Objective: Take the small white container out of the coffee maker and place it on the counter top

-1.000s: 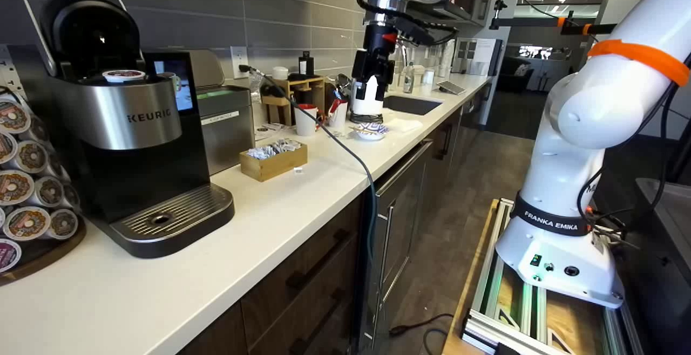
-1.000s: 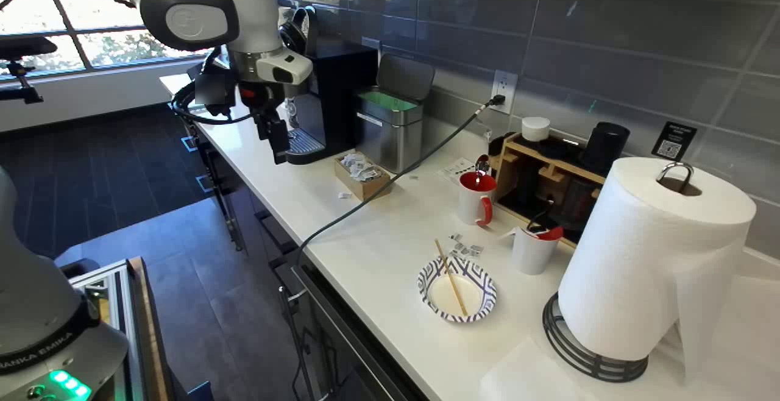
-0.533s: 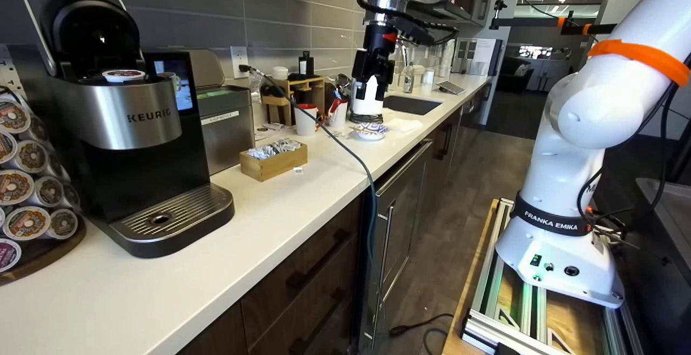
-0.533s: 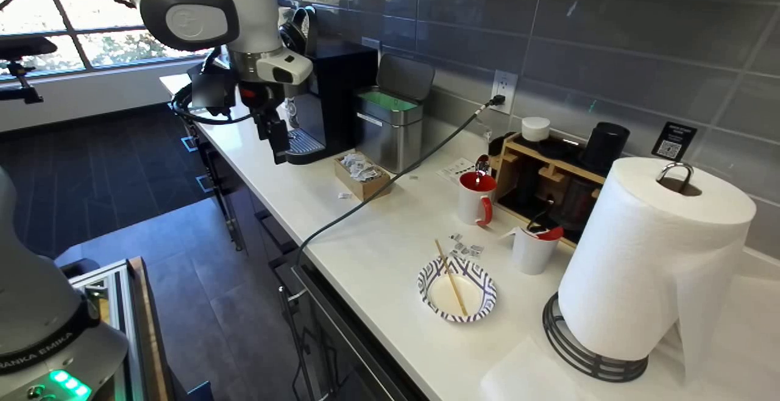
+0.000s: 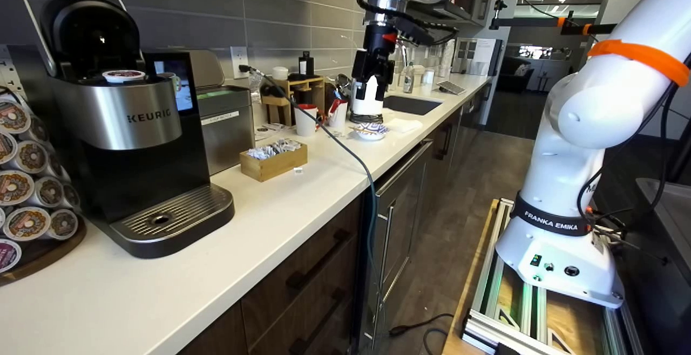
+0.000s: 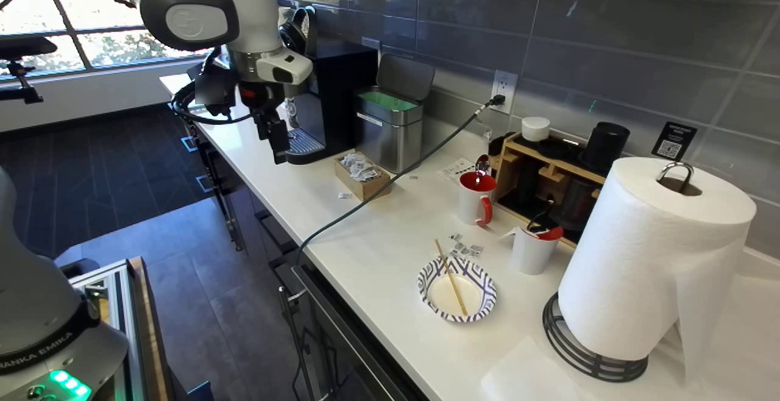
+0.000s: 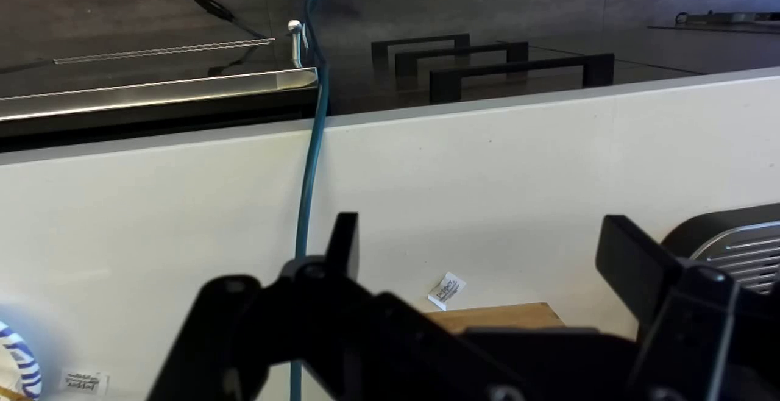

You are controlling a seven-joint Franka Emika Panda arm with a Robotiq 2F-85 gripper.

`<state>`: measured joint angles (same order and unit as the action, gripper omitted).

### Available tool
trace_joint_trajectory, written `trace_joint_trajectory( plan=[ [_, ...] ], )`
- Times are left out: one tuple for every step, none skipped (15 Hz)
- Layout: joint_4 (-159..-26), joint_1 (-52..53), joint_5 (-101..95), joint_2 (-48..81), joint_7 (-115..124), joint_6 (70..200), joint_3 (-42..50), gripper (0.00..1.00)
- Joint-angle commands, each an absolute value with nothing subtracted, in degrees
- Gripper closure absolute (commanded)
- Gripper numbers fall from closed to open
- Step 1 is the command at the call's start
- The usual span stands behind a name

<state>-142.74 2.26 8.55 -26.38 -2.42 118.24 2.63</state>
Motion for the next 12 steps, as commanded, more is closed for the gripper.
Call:
trace_joint_trajectory(
  plan=[
    [-145.05,1.55,9.31,-30.72,-0.64,117.53,1.79,0.0],
    [-146.01,1.46,9.67,-32.93,0.58,116.99,1.53,0.0],
    [-147.45,1.29,10.22,-36.32,2.88,115.94,0.99,0.0],
    [-148.81,1.08,10.68,-39.77,5.75,114.62,0.13,0.0],
    [-149.94,1.07,11.12,-42.99,7.97,113.35,-0.7,0.0],
    [-150.46,1.14,11.92,-45.61,10.91,112.21,-1.87,0.0],
    [-150.71,1.14,13.04,-48.64,14.39,110.34,-3.16,0.0],
    [-151.02,1.29,14.01,-51.87,17.56,109.16,-4.75,0.0],
    [-151.08,1.4,14.6,-55.16,20.49,108.21,-6.7,0.0],
    [-150.47,1.6,14.02,-57.99,22.41,106.83,-9.0,0.0],
    [-147.99,1.17,13.3,-50.35,17.61,108.5,-6.24,0.0],
    [-148.09,1.27,13.29,-52.6,18.53,108.12,-7.47,0.0]
  ],
)
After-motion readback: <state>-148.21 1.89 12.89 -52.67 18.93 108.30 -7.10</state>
